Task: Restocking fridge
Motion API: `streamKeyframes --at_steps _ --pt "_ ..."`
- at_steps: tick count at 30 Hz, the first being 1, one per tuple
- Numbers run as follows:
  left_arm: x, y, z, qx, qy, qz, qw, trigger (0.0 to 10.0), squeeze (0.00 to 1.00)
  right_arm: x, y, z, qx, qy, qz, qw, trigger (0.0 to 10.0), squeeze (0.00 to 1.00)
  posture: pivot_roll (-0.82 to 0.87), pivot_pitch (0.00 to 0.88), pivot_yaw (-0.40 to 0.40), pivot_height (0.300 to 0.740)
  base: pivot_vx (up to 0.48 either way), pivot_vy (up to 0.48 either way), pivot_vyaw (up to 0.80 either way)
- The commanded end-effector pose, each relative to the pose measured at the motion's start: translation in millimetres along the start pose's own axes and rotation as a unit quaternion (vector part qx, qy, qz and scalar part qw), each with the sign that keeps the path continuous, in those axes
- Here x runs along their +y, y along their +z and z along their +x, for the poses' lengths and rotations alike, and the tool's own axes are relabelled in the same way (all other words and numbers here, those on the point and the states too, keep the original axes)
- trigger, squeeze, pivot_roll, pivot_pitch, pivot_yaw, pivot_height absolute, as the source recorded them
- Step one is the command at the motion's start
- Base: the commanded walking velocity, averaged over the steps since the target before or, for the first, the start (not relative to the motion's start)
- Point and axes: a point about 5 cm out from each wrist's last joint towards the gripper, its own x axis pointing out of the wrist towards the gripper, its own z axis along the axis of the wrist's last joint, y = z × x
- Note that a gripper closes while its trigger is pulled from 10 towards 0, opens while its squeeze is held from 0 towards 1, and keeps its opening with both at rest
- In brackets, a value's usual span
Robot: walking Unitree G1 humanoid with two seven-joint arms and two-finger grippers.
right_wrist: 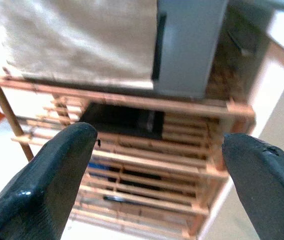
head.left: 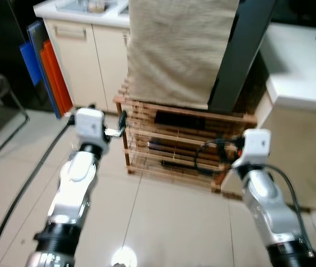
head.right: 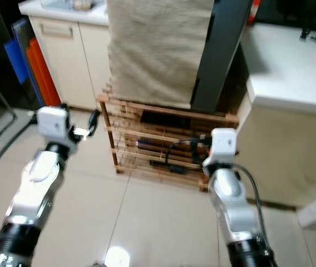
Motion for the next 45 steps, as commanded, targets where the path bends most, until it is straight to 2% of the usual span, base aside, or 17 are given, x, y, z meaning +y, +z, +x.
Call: streamKeyframes --at_steps 1,2,5,8,12,14,18,20,22,24,28,32,36,40,45 --pt "-1.8 2.7 1.3 0.014 -0.015 0.005 1.0 10.0 0.0 4.4 0.0 2.1 -0.01 0.0 0.0 1.0 10.0 0.0 -0.07 0.0 -0.003 0.74 0.247 0.412 0.0" --pt "-1.8 2.7 1.3 0.014 -0.015 0.005 1.0 10.0 0.0 4.4 0.0 2.1 -0.01 0.0 0.0 1.0 10.0 0.0 -0.07 0.0 -0.003 0.74 0.247 0.412 0.0" --pt "3.8 4.0 7.8 0.03 -0.014 0.026 0.999 10.0 0.0 18.6 4.2 2.3 -0.032 0.026 -0.01 0.999 10.0 0.0 -0.06 0.0 0.003 0.74 0.247 0.412 0.0" --pt "1.8 3.0 12.1 0.039 -0.013 0.072 0.997 10.0 0.0 26.2 2.6 0.9 -0.038 0.045 -0.022 0.998 10.0 0.0 -0.07 0.0 0.019 0.74 0.0 0.255 0.0" --pt "-7.9 7.2 13.8 0.024 -0.028 0.023 0.999 10.0 0.0 27.8 5.9 3.8 -0.046 0.04 -0.015 0.998 10.0 0.0 -0.09 0.0 0.043 0.74 0.0 0.0 0.0" --pt "-13.8 4.1 15.5 0.039 -0.041 0.026 0.998 10.0 0.0 36.9 10.9 4.5 -0.058 0.054 -0.019 0.997 10.0 0.0 -0.1 0.0 0.052 0.74 0.472 0.0 0.0" --pt "-17.1 4.6 17.7 0.046 -0.045 0.027 0.998 10.0 0.0 42.6 11.8 2.6 -0.061 0.063 -0.014 0.996 10.0 0.0 -0.09 0.0 0.052 0.74 0.472 0.0 0.0" --pt "-18.9 5.5 18.6 0.045 -0.045 0.027 0.998 10.0 0.0 41.1 11.1 2.1 -0.061 0.064 -0.013 0.996 10.0 0.0 -0.09 0.0 0.05 0.74 0.472 0.0 0.0" --pt "-11.0 5.6 17.2 0.046 -0.037 0.032 0.998 10.0 0.0 36.5 2.8 1.7 -0.044 0.047 0.001 0.998 10.0 0.0 -0.07 0.0 0.033 0.74 0.472 0.0 0.0" --pt "-5.8 5.0 15.3 0.046 -0.031 0.031 0.998 10.0 0.0 38.6 1.4 1.5 -0.041 0.047 0.004 0.998 10.0 0.0 -0.07 0.0 0.033 0.74 0.472 0.0 0.0" --pt "-10.3 4.1 15.2 0.05 -0.021 0.024 0.998 10.0 0.0 32.7 3.1 7.3 -0.038 0.05 0.008 0.998 10.0 0.0 -0.05 0.0 0.01 0.74 0.472 0.0 0.0" --pt "-18.4 0.4 12.8 0.055 -0.031 0.02 0.998 10.0 0.0 31.9 7.1 11.8 -0.044 0.049 0.009 0.998 10.0 0.0 -0.05 0.0 0.01 0.74 0.47 0.0 0.0" --pt "-19.8 -3.6 10.4 0.061 -0.037 0.018 0.997 10.0 0.0 32.6 10.3 13.1 -0.052 0.047 0.011 0.998 10.0 0.0 -0.06 0.0 0.014 0.74 0.463 0.0 0.0" --pt "-23.6 -10.5 16.8 0.071 -0.041 0.019 0.996 10.0 0.0 27.4 15.7 16.7 -0.063 0.037 0.012 0.997 10.0 0.0 -0.08 0.0 0.02 0.74 0.461 0.0 0.0" --pt "-14.9 -11.3 20.3 0.075 -0.022 0.008 0.997 10.0 0.0 23.5 15.2 17.9 -0.059 0.036 0.008 0.998 10.0 0.0 -0.09 0.0 0.006 0.74 0.295 0.295 0.0"
